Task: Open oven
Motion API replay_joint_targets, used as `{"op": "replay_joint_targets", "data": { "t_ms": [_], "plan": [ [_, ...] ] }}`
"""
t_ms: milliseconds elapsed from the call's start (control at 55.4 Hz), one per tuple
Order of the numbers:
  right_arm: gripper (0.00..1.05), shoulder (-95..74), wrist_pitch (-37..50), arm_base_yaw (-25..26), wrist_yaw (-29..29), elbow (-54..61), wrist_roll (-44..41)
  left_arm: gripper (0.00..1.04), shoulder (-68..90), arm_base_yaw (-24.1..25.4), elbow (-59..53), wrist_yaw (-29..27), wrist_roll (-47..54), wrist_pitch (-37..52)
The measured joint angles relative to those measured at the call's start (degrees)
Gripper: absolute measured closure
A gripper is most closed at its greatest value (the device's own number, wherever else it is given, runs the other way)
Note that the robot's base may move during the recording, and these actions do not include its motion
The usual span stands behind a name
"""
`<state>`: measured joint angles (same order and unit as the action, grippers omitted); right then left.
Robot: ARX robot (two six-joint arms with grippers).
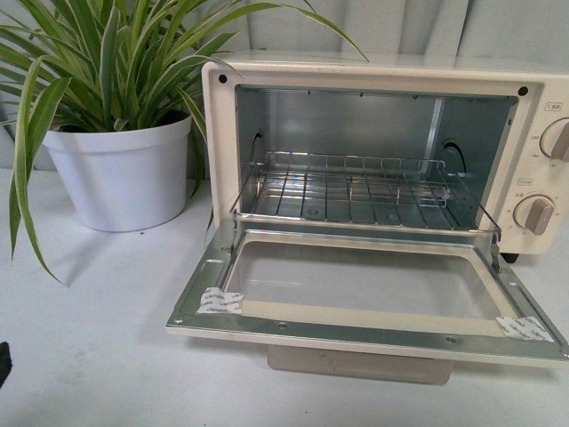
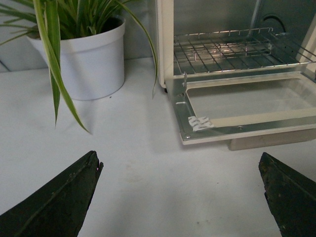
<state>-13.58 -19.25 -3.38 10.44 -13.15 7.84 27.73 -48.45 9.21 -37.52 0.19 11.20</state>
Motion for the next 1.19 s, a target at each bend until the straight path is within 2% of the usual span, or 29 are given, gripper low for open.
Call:
{"op": "replay_joint_targets", "data": {
  "t_ms": [199,397,452,488,560,650,921,957,1138,1192],
  "plan": [
    [0.09,3.28,3.69,-0.5,-1.33,3.98,1.73,0.07,-5.84,5.22,-2.05,0.83,-3.52,-3.02],
    [0.09,3.8,4.04,-0.52,-1.36,4.09,2.1,0.07,-6.16,5.7,-2.08,1.14,-3.96,-3.04],
    [0.12,4.68,5.88,-1.64,-3.74,4.79,1.4,0.15,-7.04,6.25,-3.63,-1.62,-2.71,1.01],
    [0.19,7.15,12.35,-2.45,-9.49,7.61,-1.27,0.2,-8.13,7.41,-4.35,-0.94,-2.12,1.6],
    [0.31,10.32,17.79,0.66,-9.88,10.19,-4.44,0.33,-11.89,11.54,-5.42,1.99,-1.6,-0.15],
    [0.46,11.34,18.82,3.06,-11.08,10.32,-6.05,0.49,-16.28,17.27,-5.81,7.76,-1.22,-3.43],
    [0.98,13.35,19.04,3.23,-10.43,12.72,-7.45,1.01,-24.7,31.82,-8.5,21.79,-0.68,-8.61],
    [1.04,13.35,19.04,3.23,-10.47,12.72,-7.52,1.01,-25.2,33.27,-8.48,23.1,-0.61,-9.14],
    [1.04,13.35,19.04,3.23,-10.43,12.72,-7.63,1.01,-26.67,38.73,-8.48,28.37,-0.61,-10.25],
    [1.04,13.35,19.04,3.23,-10.43,12.72,-7.63,1.01,-27.12,41.79,-8.48,33.05,-0.59,-10.88]
  ]
}}
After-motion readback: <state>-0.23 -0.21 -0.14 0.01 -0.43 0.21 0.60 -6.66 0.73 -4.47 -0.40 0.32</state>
